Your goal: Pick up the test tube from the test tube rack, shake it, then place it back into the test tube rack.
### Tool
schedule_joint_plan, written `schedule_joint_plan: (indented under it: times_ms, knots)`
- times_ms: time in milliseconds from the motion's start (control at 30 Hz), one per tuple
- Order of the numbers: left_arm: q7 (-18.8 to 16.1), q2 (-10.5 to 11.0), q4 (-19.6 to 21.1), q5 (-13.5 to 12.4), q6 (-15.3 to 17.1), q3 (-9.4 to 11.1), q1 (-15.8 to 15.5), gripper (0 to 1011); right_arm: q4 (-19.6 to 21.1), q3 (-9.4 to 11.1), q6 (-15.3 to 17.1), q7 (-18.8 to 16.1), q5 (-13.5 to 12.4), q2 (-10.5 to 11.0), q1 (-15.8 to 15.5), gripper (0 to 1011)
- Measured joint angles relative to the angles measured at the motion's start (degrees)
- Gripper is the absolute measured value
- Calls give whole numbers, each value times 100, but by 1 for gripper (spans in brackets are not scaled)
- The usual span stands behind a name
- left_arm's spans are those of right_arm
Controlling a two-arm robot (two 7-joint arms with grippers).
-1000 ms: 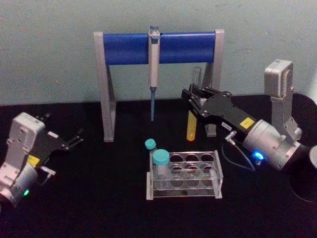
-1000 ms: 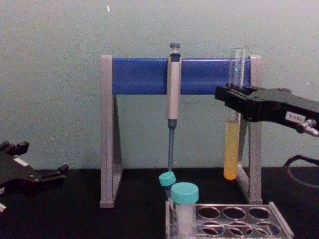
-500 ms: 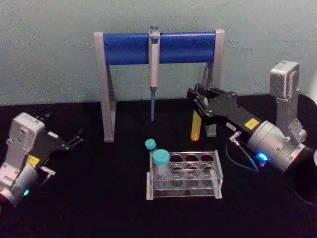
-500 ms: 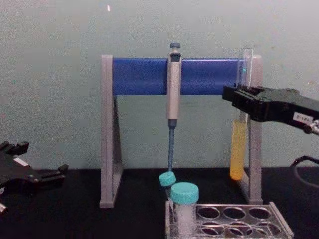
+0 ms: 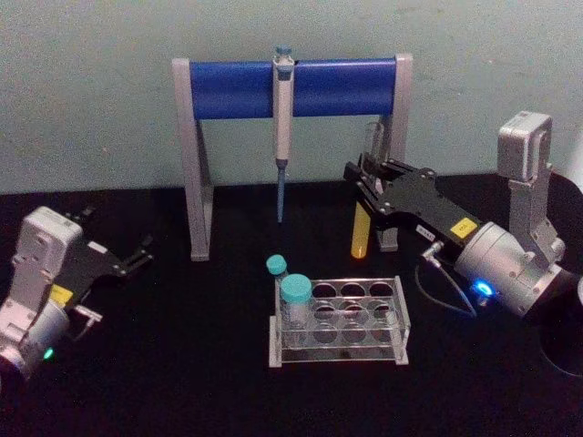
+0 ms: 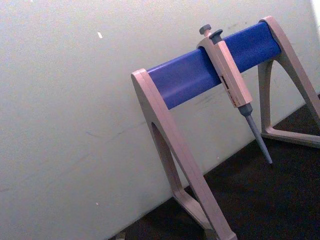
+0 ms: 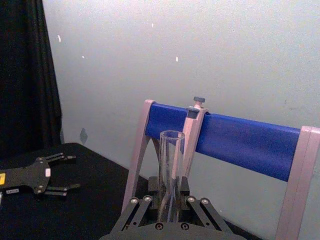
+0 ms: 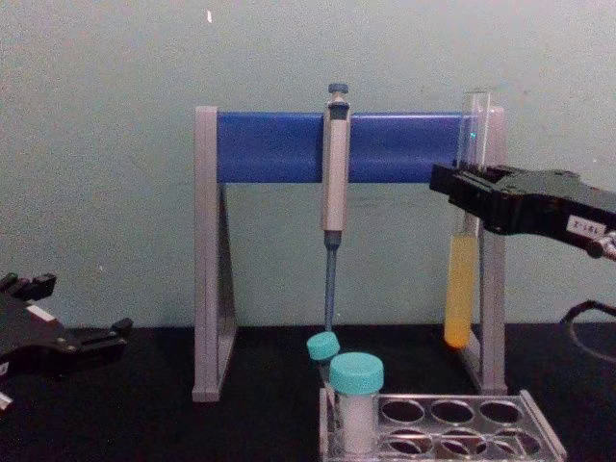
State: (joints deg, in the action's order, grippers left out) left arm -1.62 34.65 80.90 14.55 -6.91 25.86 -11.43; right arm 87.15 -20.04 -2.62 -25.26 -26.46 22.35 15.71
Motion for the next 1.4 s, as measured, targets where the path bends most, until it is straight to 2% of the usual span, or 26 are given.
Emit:
schedule_joint_plan:
  times_ms: [367,767,1400]
  knots:
    - [0,0,0,0,0,0,0,1010,71,-1,5,-62,-23,27,-43,232]
    - [0,0,0,0,0,0,0,1010,285,-45,24,-135,-103,145,-262,232]
    - [0,0,0,0,0,0,0,1009,41,-123,-50,-187,-115,131,-313,230]
